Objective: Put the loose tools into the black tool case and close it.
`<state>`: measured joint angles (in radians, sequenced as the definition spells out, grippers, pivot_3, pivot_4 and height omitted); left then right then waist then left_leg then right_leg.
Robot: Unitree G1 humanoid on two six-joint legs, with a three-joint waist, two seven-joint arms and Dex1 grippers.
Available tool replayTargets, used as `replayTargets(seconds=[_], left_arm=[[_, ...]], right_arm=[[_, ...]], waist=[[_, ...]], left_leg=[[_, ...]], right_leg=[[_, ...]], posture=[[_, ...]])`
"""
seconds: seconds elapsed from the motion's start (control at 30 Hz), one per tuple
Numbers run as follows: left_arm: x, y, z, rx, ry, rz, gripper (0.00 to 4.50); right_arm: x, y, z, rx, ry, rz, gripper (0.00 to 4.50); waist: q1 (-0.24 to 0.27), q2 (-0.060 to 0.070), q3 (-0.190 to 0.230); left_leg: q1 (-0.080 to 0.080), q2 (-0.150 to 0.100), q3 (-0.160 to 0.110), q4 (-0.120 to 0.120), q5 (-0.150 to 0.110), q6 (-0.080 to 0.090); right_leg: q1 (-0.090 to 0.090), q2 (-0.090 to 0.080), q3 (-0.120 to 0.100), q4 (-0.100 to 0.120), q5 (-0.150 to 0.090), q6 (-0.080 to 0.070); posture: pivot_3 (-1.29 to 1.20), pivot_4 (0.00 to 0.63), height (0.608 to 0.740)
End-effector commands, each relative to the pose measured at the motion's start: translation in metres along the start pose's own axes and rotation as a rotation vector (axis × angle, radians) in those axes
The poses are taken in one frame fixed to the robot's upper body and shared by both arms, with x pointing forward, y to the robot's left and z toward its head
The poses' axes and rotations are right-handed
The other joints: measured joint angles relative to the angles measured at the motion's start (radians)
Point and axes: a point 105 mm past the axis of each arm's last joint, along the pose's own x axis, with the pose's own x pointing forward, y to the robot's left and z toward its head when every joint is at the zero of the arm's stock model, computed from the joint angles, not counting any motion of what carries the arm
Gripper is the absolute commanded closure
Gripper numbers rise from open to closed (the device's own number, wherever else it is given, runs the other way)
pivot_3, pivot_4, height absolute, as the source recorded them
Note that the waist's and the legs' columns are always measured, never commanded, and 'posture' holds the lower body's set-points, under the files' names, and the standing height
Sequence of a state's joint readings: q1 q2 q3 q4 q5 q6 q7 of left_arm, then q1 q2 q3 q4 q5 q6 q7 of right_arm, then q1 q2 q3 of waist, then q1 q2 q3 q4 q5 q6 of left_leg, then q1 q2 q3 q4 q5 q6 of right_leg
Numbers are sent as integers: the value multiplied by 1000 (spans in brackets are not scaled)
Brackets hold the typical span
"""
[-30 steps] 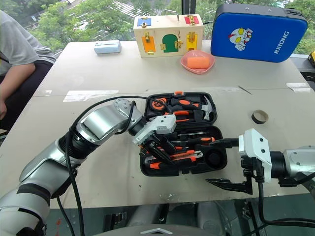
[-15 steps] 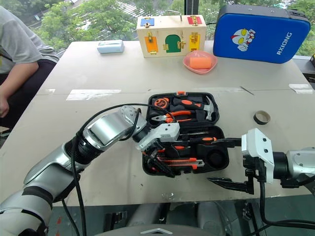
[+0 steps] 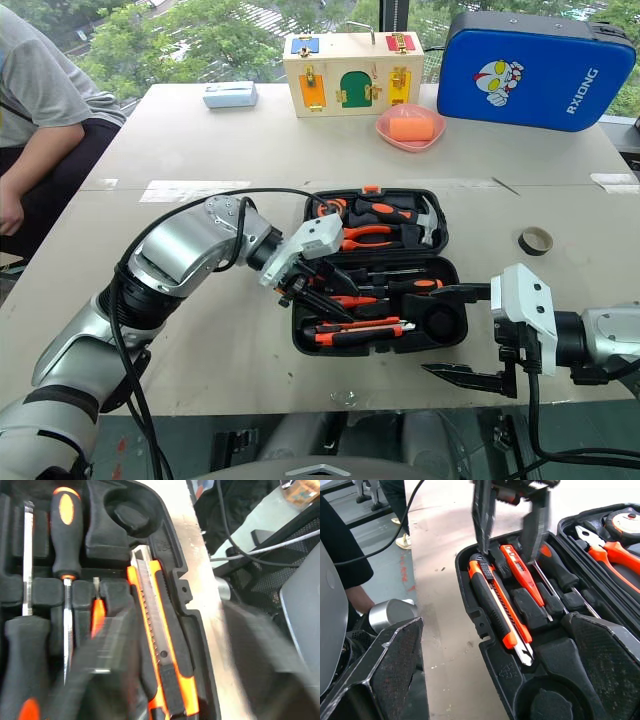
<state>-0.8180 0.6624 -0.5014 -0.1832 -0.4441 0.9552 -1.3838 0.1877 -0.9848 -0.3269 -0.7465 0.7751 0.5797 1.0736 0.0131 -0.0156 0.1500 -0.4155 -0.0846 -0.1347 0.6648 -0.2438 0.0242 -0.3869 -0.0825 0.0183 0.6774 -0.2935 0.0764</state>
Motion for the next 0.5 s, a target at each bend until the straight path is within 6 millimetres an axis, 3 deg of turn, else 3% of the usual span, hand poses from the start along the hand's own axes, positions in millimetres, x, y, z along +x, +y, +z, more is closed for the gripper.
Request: replayTargets(seconds=[0.03, 0.1, 0.5], left_arm=[[6, -7, 4, 35, 5, -31, 3698], [8, -9, 0, 37, 24, -41, 4451], [34, 0, -54, 110, 267, -30, 4451]], right_arm=[[-2, 0, 6, -45, 3, 6, 0], [-3, 0, 5, -47, 6, 4, 0], [-7, -3, 1, -53, 24, -31, 0]], waist=[[1, 0, 0], [0, 0, 0], [1, 1, 0]], left_leg=[[0, 0, 0, 0, 0, 0], [0, 0, 0, 0, 0, 0], [1, 0, 0, 0, 0, 0]], right_leg=[[0, 0, 0, 0, 0, 0], [0, 0, 0, 0, 0, 0], [1, 0, 0, 0, 0, 0]], posture=[[0, 150, 735], [0, 150, 735], [0, 150, 735]])
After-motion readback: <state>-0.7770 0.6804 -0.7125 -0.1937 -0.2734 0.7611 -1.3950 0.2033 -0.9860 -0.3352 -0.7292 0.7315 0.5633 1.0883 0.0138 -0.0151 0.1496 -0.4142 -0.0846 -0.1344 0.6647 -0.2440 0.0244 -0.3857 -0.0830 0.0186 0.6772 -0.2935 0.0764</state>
